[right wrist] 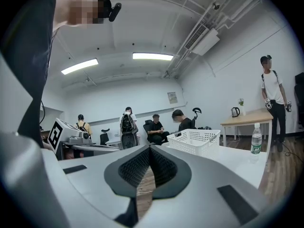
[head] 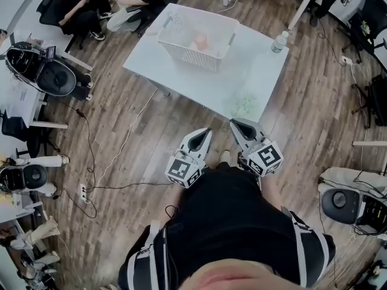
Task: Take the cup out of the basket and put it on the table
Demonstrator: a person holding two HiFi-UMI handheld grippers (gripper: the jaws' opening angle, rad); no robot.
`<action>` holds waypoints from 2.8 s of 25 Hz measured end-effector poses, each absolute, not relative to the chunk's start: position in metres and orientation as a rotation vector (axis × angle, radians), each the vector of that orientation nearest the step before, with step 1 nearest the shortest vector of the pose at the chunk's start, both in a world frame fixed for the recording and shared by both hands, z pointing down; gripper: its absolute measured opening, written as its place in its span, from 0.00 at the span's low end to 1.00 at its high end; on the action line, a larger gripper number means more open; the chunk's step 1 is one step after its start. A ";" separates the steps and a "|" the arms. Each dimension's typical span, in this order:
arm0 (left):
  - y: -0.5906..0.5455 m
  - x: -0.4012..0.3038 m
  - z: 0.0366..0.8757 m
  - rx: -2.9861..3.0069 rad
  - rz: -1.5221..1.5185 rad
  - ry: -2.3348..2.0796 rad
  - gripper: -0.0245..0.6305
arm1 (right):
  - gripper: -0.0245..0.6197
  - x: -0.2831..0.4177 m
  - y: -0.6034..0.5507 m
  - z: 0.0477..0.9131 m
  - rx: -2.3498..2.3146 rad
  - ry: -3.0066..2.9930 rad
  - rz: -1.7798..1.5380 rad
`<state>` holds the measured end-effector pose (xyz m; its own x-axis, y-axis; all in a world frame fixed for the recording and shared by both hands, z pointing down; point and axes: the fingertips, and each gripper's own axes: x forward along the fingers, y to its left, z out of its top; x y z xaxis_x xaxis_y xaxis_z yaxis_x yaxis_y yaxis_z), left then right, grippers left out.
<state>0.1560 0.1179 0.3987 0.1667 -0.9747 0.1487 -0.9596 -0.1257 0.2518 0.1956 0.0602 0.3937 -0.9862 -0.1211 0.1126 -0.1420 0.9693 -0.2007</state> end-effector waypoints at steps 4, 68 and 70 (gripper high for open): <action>0.114 0.159 0.402 2.119 -0.083 -1.899 0.07 | 0.07 0.205 0.051 0.401 0.187 -3.008 0.325; -0.059 -0.096 0.394 2.215 0.017 -1.814 0.07 | 0.07 -0.035 -0.130 0.391 0.365 -2.994 0.243; -0.066 -0.096 0.394 2.207 0.027 -1.825 0.07 | 0.07 -0.037 -0.138 0.391 0.337 -2.993 0.226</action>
